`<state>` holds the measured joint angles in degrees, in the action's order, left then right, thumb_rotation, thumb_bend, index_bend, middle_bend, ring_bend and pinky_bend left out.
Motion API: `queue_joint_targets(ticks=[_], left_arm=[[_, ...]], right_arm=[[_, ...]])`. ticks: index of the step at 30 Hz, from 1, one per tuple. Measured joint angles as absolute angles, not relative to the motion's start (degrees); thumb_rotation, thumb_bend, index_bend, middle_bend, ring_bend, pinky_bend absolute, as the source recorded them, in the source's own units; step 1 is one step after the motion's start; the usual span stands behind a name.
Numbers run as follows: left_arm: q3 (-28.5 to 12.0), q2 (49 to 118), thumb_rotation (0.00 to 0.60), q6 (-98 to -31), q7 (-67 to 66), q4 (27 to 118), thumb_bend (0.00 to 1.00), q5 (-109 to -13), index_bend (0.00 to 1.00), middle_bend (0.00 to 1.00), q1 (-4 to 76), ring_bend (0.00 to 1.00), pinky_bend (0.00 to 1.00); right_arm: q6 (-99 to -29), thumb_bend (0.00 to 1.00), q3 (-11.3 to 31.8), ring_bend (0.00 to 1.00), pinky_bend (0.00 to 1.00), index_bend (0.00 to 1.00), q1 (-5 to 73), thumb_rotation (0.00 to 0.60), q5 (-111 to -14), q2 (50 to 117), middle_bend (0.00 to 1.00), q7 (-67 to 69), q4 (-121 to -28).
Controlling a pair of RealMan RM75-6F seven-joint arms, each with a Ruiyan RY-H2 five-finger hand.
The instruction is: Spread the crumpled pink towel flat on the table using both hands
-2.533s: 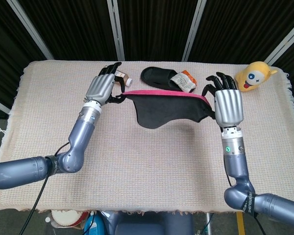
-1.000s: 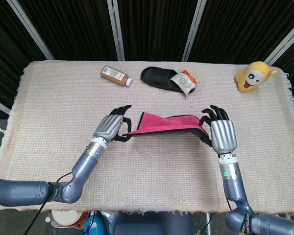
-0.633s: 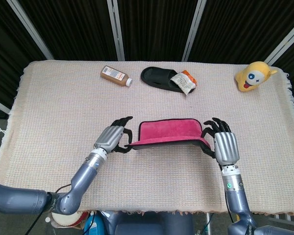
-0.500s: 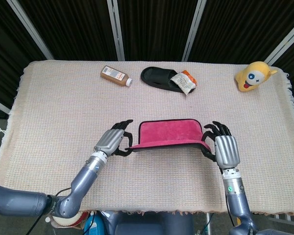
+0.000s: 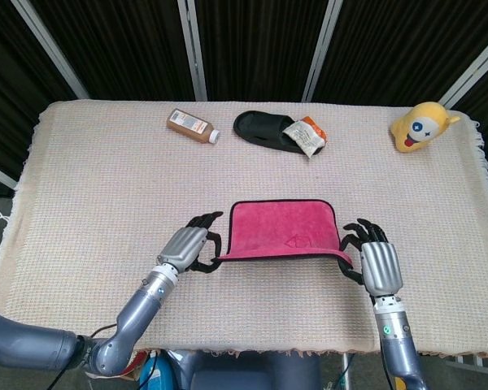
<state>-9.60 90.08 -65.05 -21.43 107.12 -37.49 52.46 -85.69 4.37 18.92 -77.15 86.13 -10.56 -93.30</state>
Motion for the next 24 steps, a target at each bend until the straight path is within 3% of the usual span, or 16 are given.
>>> queue_joint_targets(ticks=[15, 20, 24], left_arm=[[-9.90, 93.90, 0.600, -62.95, -23.23, 103.87, 0.44, -35.89, 0.65, 0.00, 52.33, 0.00, 0.00], [-9.78, 94.44, 0.600, -62.07, -24.08, 103.33, 0.36, -35.21, 0.38, 0.00, 52.46, 0.00, 0.00], [-9.67, 94.31, 0.600, -60.84, -24.61, 103.25, 0.28, -34.58, 0.18, 0.00, 52.64, 0.00, 0.00]], right_arm=[[-82.85, 0.59, 4.64, 0.18, 0.20, 0.69, 17.49, 0.600, -76.91, 87.61, 0.32, -9.43, -90.51], [-81.35, 0.59, 4.57, 0.16, 0.18, 0.61, 17.14, 0.600, -76.42, 87.34, 0.32, -9.09, -90.13], [-79.66, 0.58, 4.29, 0.09, 0.13, 0.38, 17.06, 0.600, -76.05, 86.62, 0.25, -9.23, -90.26]])
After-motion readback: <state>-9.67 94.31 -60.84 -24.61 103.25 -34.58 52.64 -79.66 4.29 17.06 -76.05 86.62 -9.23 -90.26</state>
